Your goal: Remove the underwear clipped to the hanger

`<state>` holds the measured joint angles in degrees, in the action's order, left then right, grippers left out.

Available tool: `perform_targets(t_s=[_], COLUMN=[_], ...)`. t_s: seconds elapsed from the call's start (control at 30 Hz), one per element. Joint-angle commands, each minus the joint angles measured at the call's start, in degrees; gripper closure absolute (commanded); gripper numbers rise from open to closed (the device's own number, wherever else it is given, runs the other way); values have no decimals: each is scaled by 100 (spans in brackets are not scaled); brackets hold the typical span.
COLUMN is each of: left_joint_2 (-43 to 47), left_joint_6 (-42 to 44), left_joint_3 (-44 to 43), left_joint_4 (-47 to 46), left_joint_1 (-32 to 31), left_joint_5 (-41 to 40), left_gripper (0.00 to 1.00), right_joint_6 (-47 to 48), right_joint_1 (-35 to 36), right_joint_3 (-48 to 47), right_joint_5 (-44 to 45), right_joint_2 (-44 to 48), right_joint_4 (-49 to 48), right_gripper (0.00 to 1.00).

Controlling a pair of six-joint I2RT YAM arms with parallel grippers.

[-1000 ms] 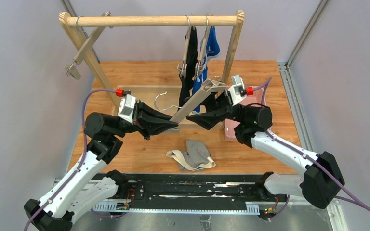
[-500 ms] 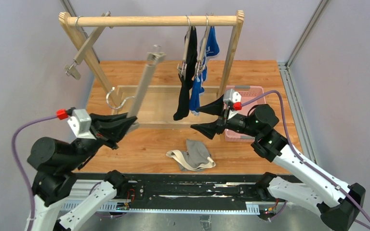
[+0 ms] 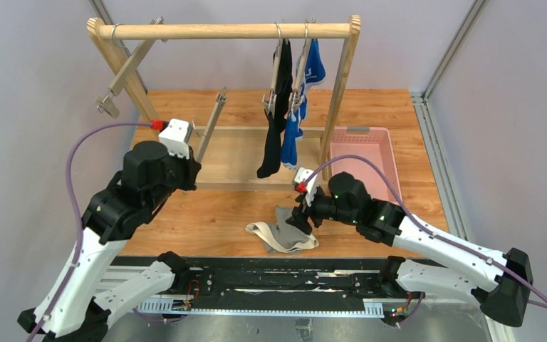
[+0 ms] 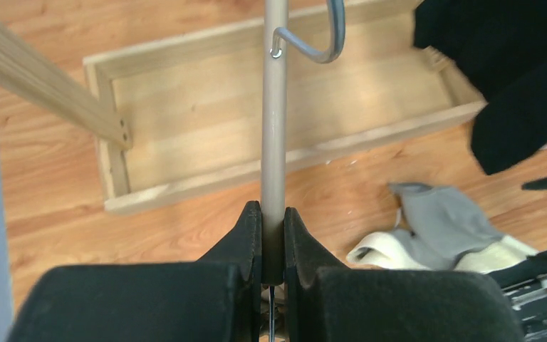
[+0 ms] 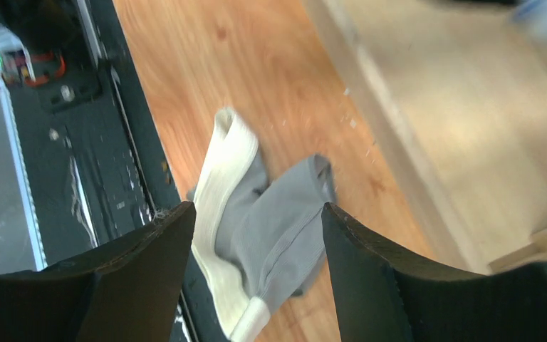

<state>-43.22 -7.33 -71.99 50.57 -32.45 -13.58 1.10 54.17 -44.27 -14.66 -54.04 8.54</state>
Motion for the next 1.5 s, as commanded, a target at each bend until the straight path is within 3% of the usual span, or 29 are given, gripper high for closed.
perform_targets(t_s=[0.0,0.27,0.53,0.73,0.9,0.97,1.03,1.1,1.47], left_joint_2=[-394,-1370,-2217,-2599,-2597,-2565,-2492,-2380,-1939], left_joint_6=[90,522,826,1001,1001,1005,1006,1001,1252], left_joint_3=[-596,-1478,-2255,-2945,-3165,-3221,-3237,-3216,-3285], left_joint_4=[384,561,317,297,262,314,378,411,516], left_joint_1=[-25,24,1287,1381,1382,1381,1381,1384,1381], left_joint_5=[-511,-577,903,1383,1546,1578,1712,1727,1221], left_gripper=[100,100,100,100,100,100,100,100,100], right_joint_6=[26,-72,-79,-122,-184,-242,-306,-336,-795], right_joint_1=[473,830,841,841,841,841,841,839,838], right_joint_3=[491,774,666,265,-135,-326,-474,-482,-228], right_joint_5=[945,916,777,902,1045,1036,1036,1128,2658], right_joint_2=[-217,-1192,-2020,-3049,-4010,-4267,-4360,-4250,-1918], right_joint_4=[386,103,-402,-269,-199,-91,39,113,1312], right_gripper=[33,32,30,32,47,63,89,99,99])
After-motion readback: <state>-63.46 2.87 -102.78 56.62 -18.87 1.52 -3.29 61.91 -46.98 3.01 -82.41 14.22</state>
